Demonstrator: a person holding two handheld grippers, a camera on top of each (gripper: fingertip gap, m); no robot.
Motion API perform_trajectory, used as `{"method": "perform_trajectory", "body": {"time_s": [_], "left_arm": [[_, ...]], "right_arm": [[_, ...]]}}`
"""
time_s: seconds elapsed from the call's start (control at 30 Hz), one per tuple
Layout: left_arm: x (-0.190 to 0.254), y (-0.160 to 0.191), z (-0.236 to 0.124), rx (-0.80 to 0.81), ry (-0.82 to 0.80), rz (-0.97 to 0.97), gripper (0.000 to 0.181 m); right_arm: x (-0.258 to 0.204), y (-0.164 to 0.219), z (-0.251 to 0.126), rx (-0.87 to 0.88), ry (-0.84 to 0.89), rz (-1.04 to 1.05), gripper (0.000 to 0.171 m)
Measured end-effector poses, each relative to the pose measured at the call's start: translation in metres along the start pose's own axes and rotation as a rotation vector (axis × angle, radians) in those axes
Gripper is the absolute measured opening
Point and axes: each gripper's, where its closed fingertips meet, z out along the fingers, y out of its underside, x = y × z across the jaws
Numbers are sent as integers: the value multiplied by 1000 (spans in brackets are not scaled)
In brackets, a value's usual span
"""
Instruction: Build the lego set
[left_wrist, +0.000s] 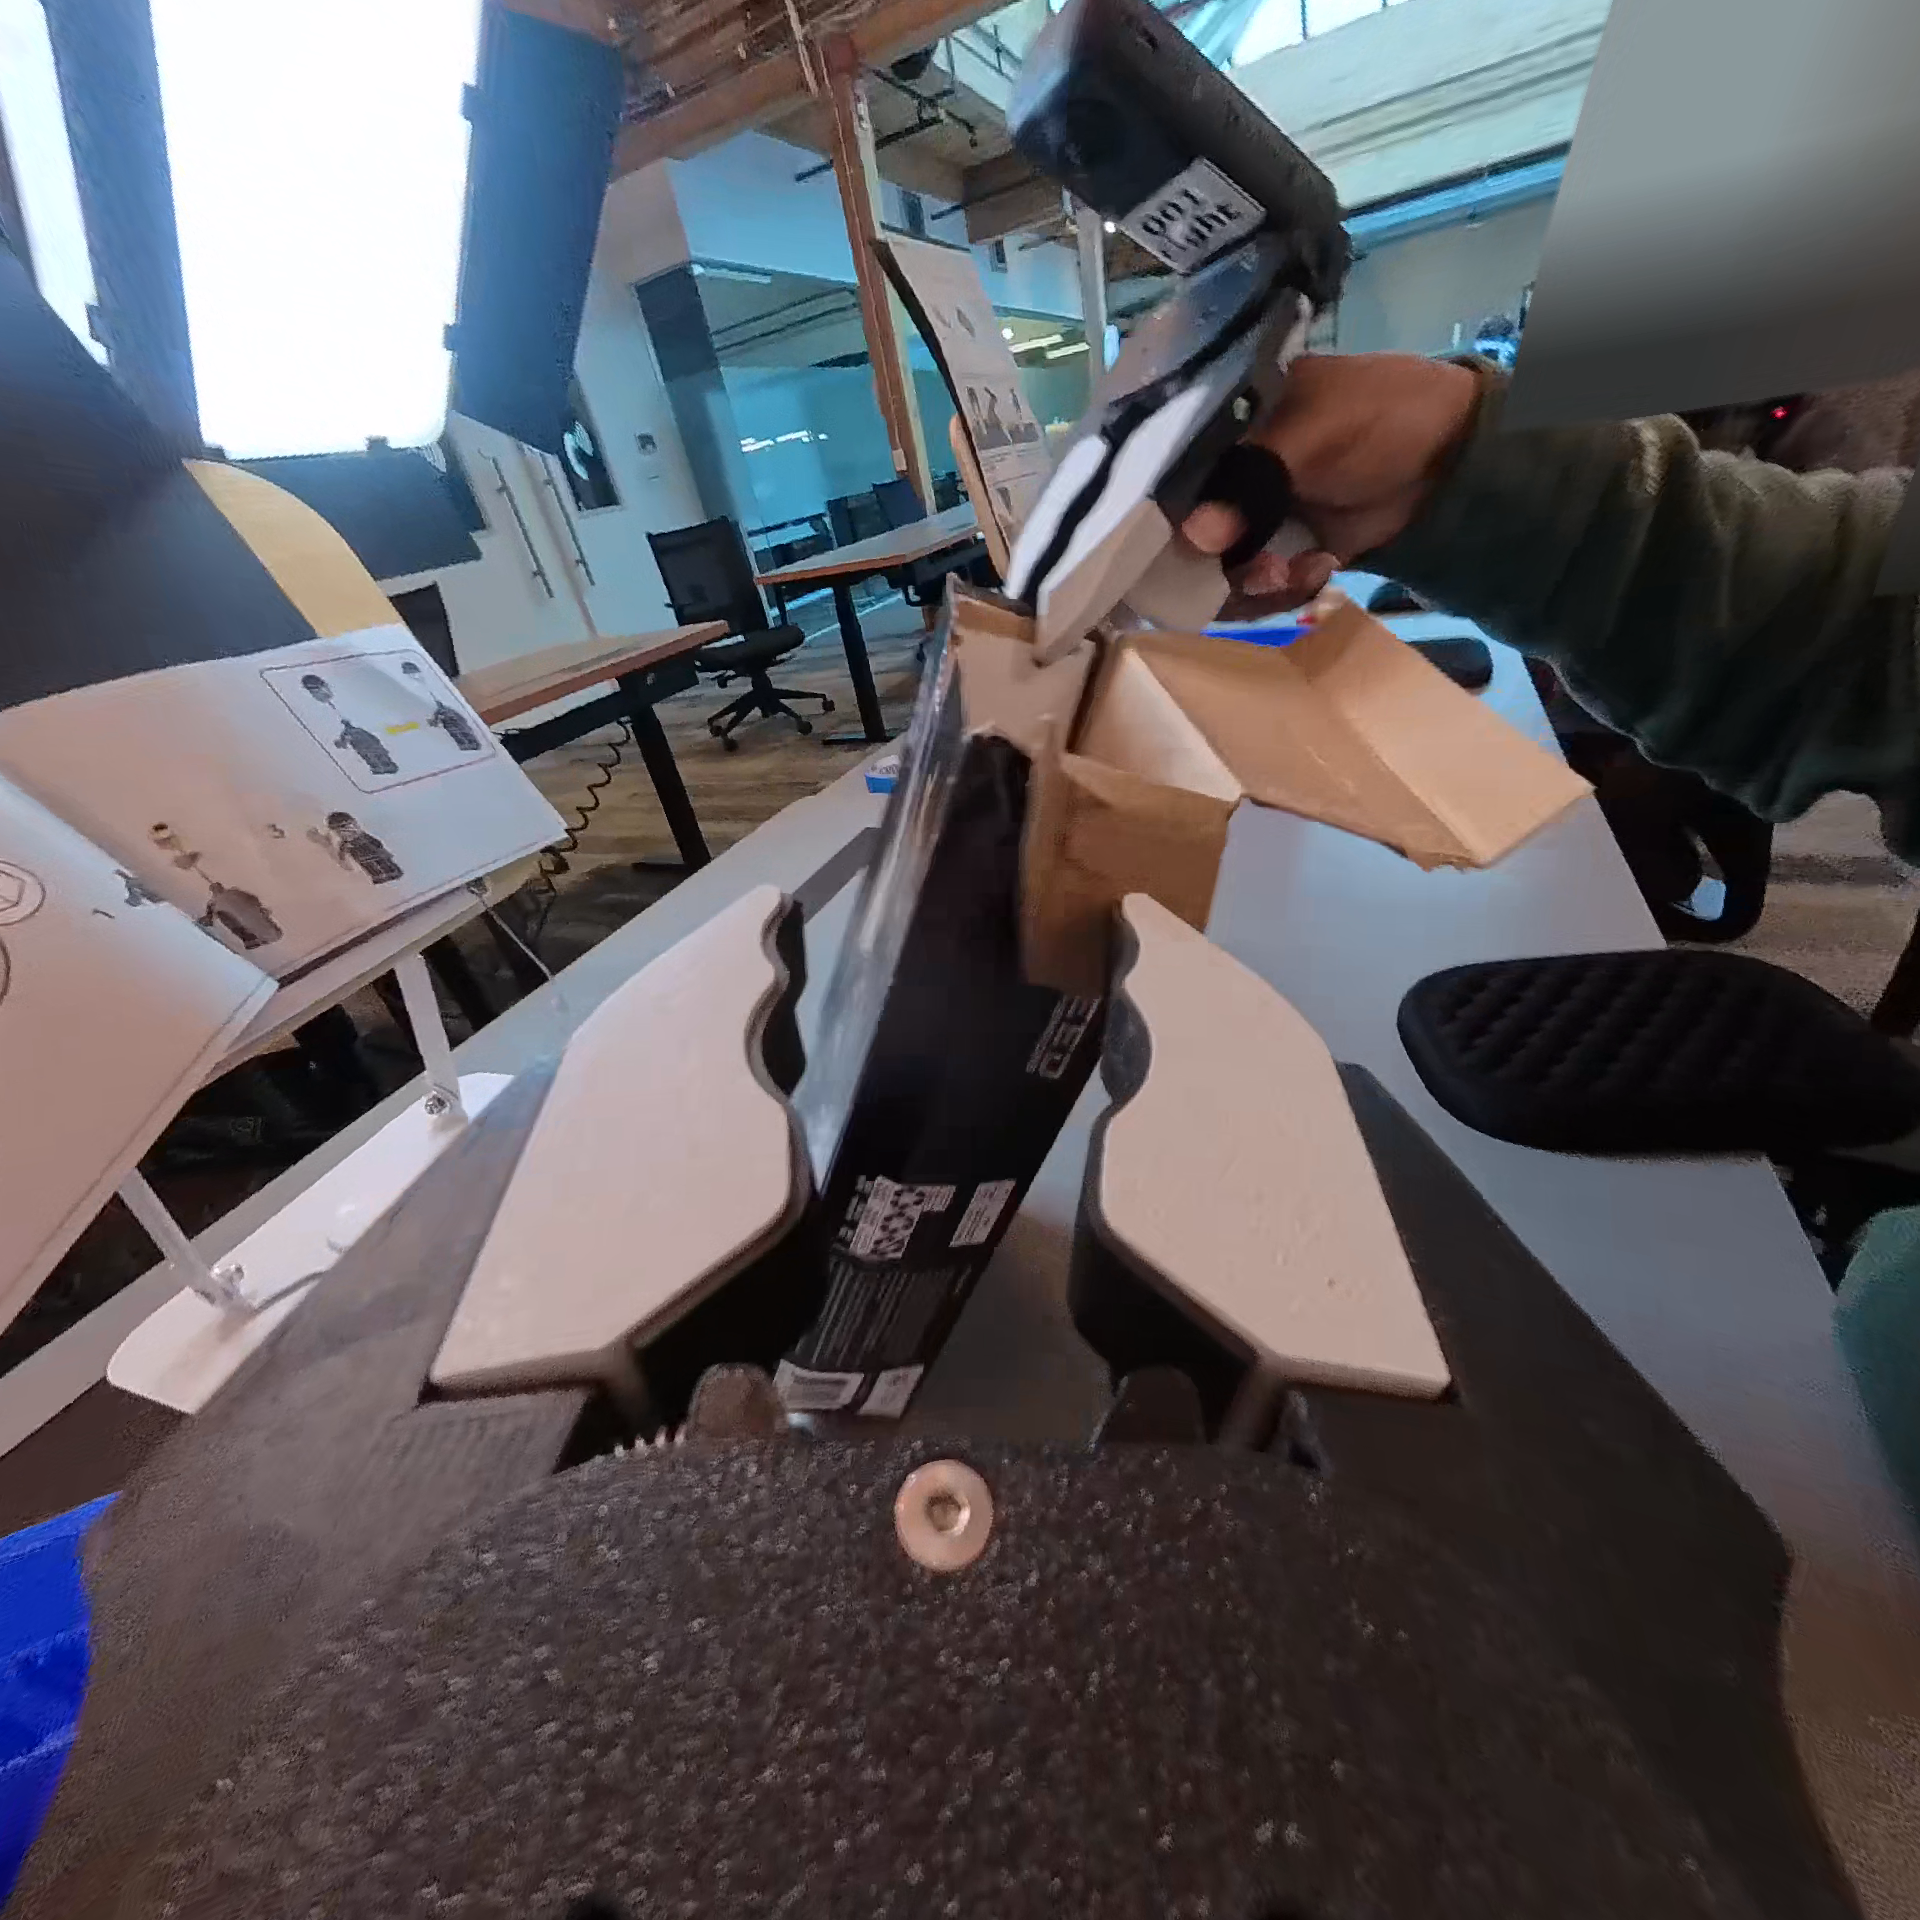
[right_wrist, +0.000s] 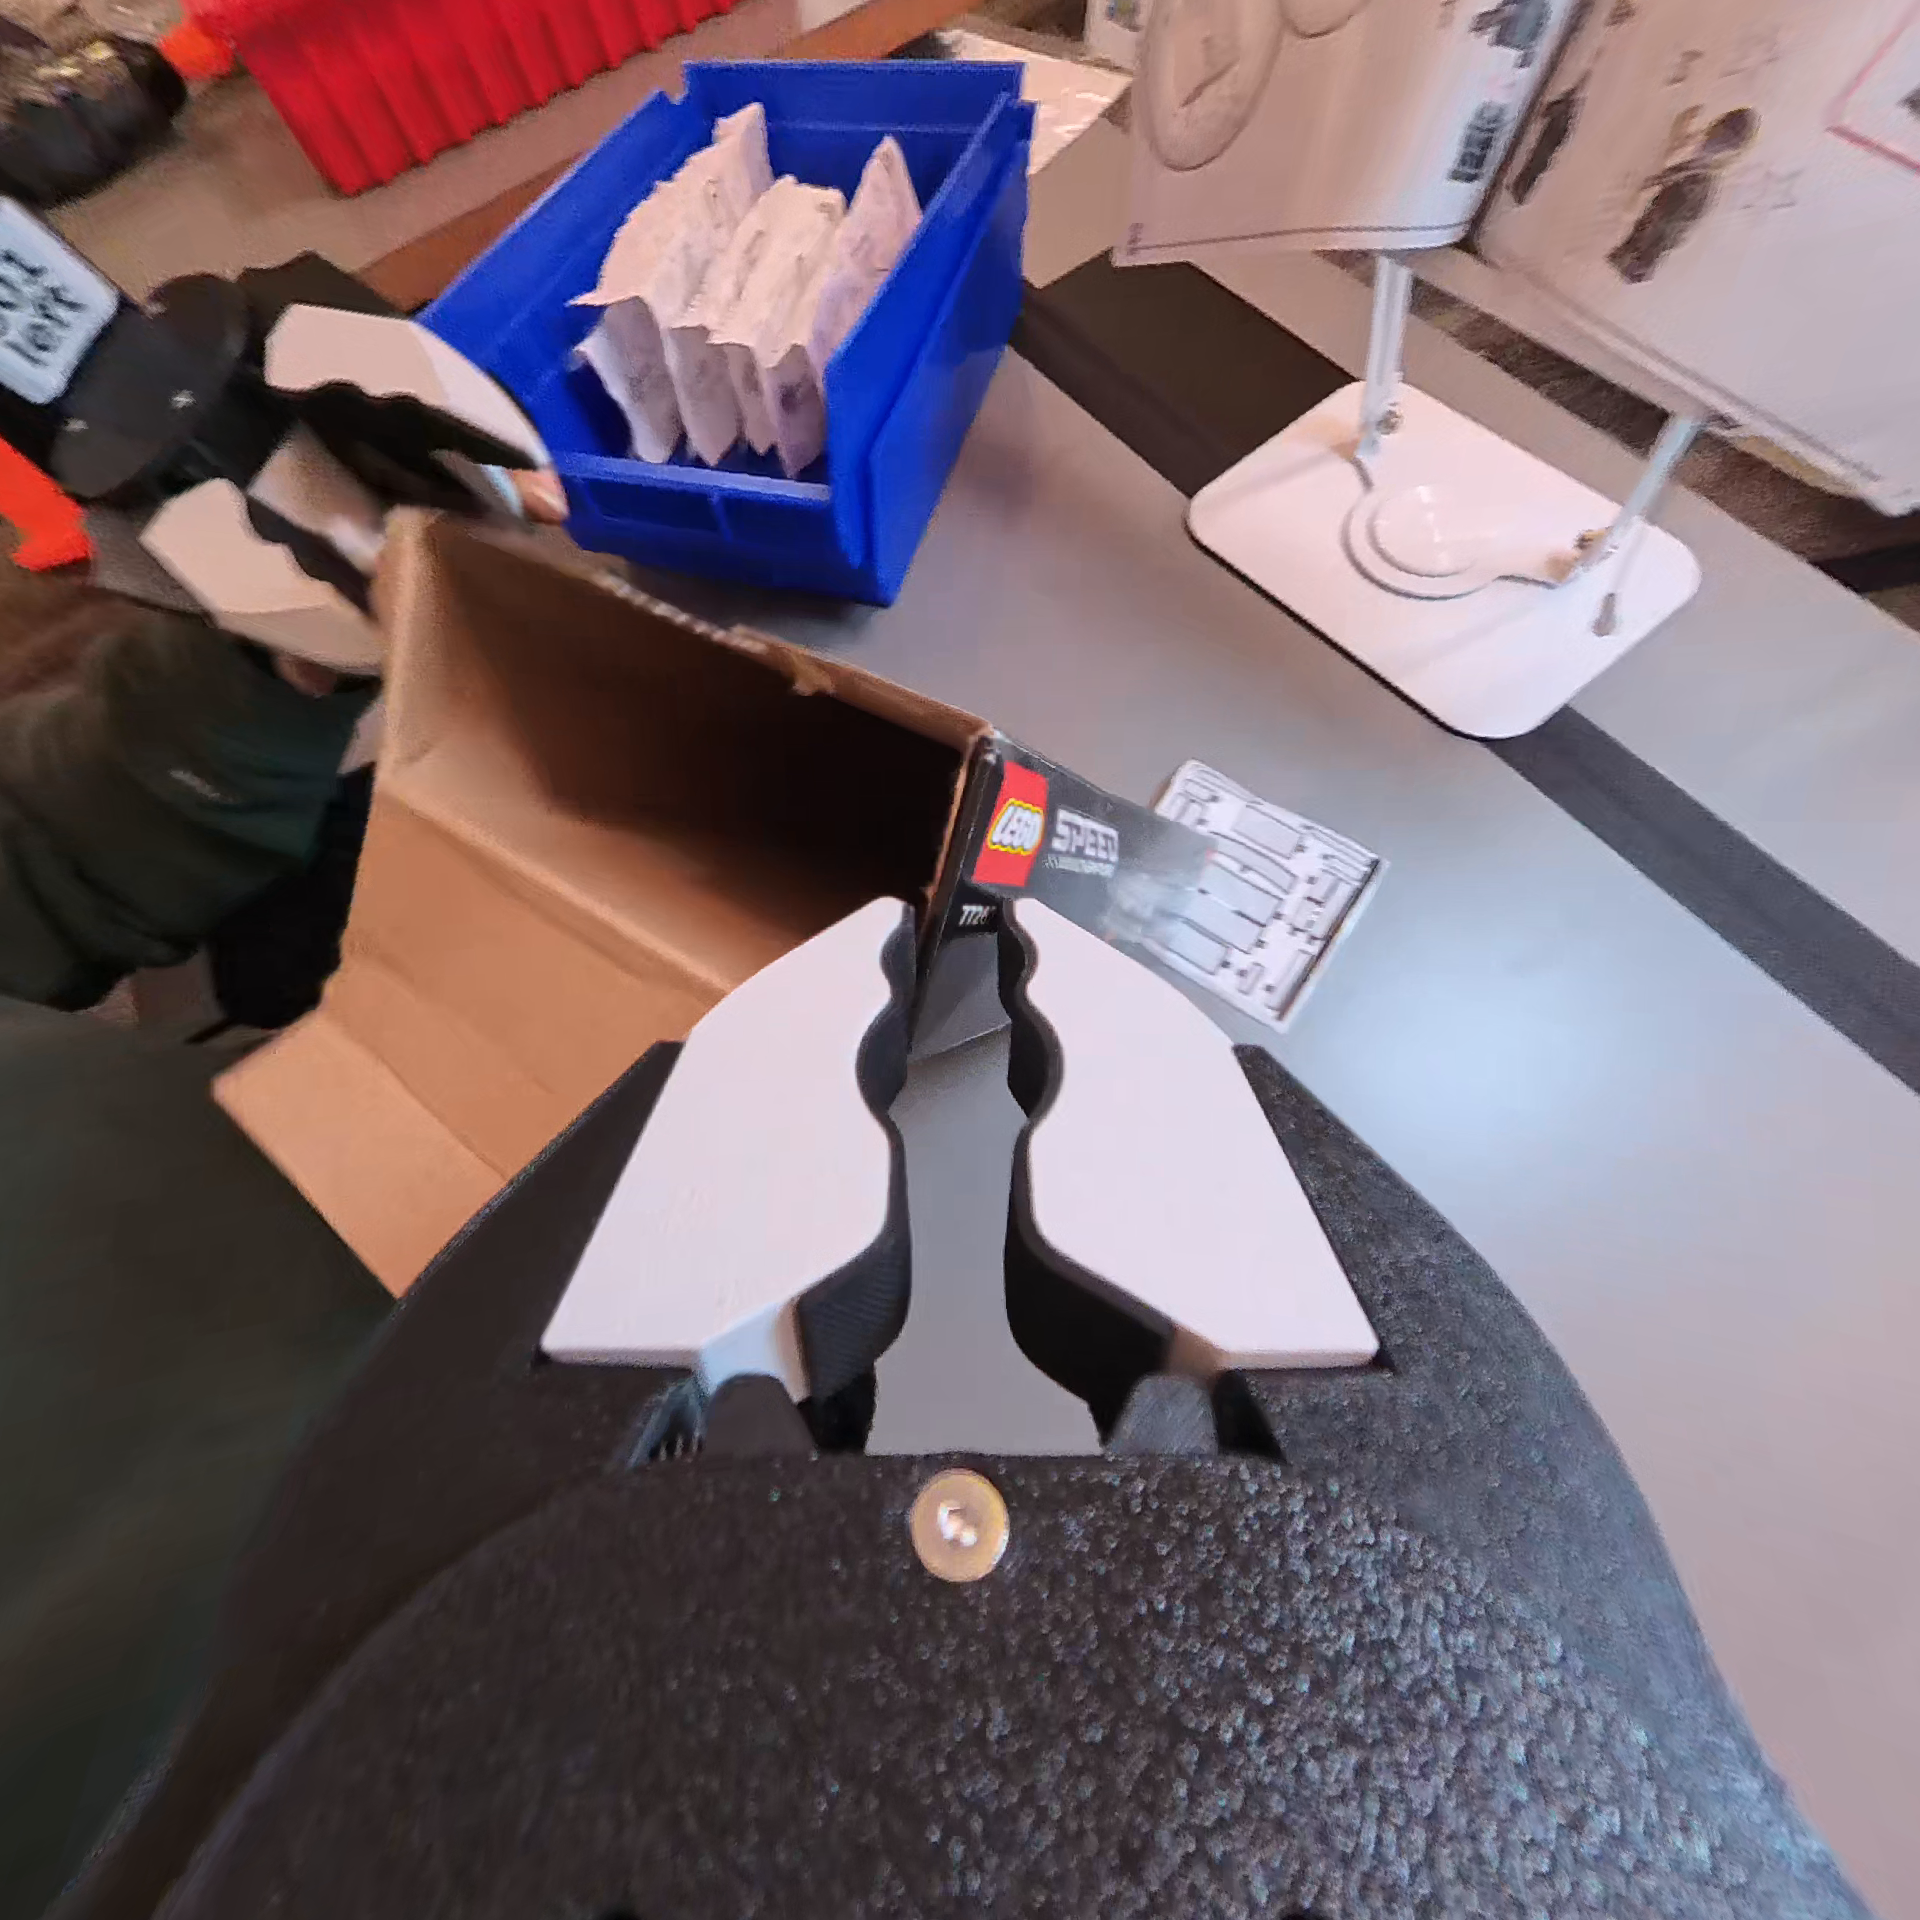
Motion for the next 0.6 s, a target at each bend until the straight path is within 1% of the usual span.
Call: {"method": "perform_trajectory", "body": {"time_s": [0.07,0.1,0.17,0.2,0.27,0.37,0.4,0.47,0.53,0.6], "left_arm": [[11,3,4,-34,47,16,67],[19,5,6,-46,86,13,72],[34,9,8,-53,183,-7,74],[35,10,9,-51,199,-21,74],[33,12,10,-44,227,-70,74],[19,20,14,-91,217,-102,77],[14,26,16,-132,207,-74,79],[9,36,21,-217,225,-17,89],[12,39,27,-268,310,24,100],[25,44,31,-327,450,53,108]], "right_arm": [[13,-2,-1,-15,20,-15,11],[15,-4,0,-17,2,-58,10],[18,-11,0,-34,-27,-210,9],[24,-14,0,-57,-17,-294,7],[20,-20,-4,-88,-94,-521,7],[-3,-36,-10,-76,-249,-743,7],[-13,-40,-10,-89,-293,-810,7],[-36,-43,-7,-131,-353,-943,6],[-65,-45,-1,-149,-423,-1052,6],[-92,-45,6,-163,-472,-1151,6]]}}
